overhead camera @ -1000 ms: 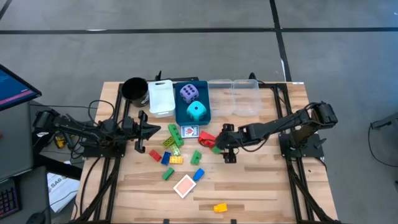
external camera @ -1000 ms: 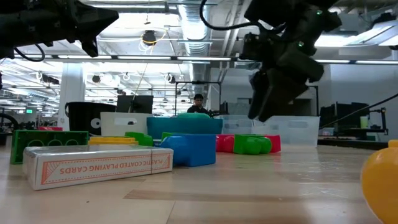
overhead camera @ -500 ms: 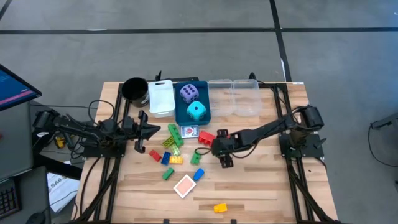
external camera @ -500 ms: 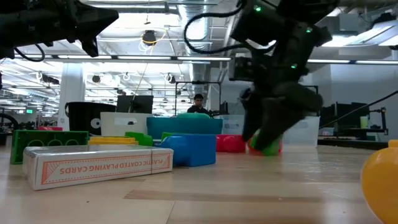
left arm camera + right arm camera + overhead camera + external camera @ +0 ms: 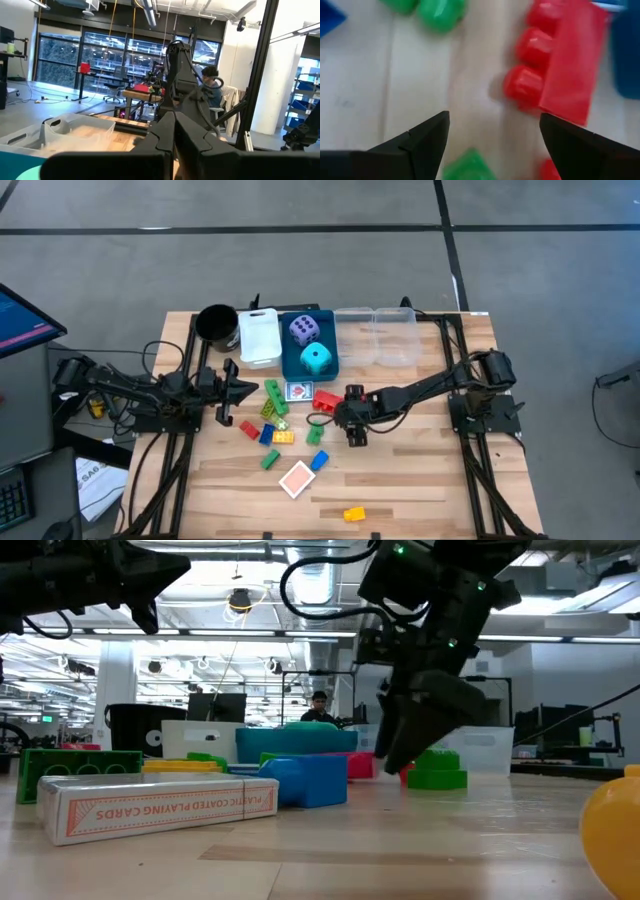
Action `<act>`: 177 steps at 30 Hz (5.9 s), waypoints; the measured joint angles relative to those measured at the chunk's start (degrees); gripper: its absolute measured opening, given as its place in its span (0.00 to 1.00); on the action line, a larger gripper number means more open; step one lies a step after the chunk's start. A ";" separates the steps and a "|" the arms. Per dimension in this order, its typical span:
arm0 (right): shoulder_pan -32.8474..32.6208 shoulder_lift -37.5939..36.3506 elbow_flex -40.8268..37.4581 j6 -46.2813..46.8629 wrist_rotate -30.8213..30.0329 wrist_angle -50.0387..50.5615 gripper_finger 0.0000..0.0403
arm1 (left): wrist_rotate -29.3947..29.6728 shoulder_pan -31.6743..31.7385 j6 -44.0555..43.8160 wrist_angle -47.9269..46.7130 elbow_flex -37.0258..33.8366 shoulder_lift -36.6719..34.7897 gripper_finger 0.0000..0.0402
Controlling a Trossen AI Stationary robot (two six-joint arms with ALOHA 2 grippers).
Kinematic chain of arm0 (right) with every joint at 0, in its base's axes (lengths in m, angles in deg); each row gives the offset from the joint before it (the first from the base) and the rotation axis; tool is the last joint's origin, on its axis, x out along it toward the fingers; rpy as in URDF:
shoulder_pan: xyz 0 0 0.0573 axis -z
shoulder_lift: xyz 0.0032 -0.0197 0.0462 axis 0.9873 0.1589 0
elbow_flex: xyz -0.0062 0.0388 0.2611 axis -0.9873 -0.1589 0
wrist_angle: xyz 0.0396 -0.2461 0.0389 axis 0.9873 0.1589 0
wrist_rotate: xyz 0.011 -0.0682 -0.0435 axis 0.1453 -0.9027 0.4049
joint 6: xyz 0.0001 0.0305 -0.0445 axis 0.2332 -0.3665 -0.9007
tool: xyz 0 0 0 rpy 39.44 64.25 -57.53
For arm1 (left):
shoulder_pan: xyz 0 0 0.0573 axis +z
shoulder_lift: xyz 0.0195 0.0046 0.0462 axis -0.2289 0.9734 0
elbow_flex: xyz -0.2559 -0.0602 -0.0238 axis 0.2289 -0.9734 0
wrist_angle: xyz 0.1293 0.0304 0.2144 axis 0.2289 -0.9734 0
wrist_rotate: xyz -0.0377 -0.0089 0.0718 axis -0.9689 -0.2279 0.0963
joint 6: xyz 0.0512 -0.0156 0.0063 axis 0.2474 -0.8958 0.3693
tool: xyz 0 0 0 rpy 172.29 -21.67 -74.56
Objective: Pick & Place Toys
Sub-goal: Put the red 3 stud game piece into the left transparent bin
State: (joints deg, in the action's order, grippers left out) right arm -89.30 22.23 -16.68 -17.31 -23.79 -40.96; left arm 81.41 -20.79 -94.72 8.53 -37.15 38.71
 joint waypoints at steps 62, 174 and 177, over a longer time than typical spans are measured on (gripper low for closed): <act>6.73 -1.21 -16.61 20.94 2.53 -33.99 0.86 | 0.02 0.00 -0.04 -0.13 0.02 0.00 0.01; 26.09 -31.21 -15.61 15.97 -20.38 -7.71 0.68 | 3.37 0.02 0.20 -0.11 0.01 0.00 0.01; 28.53 -27.59 -15.61 13.00 -14.41 -14.30 0.68 | 3.37 0.02 0.20 -0.11 0.00 -0.02 0.01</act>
State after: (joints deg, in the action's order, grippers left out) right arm -60.76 -5.36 -32.28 -4.31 -38.20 -55.26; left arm 84.78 -20.76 -94.53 8.42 -37.15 38.69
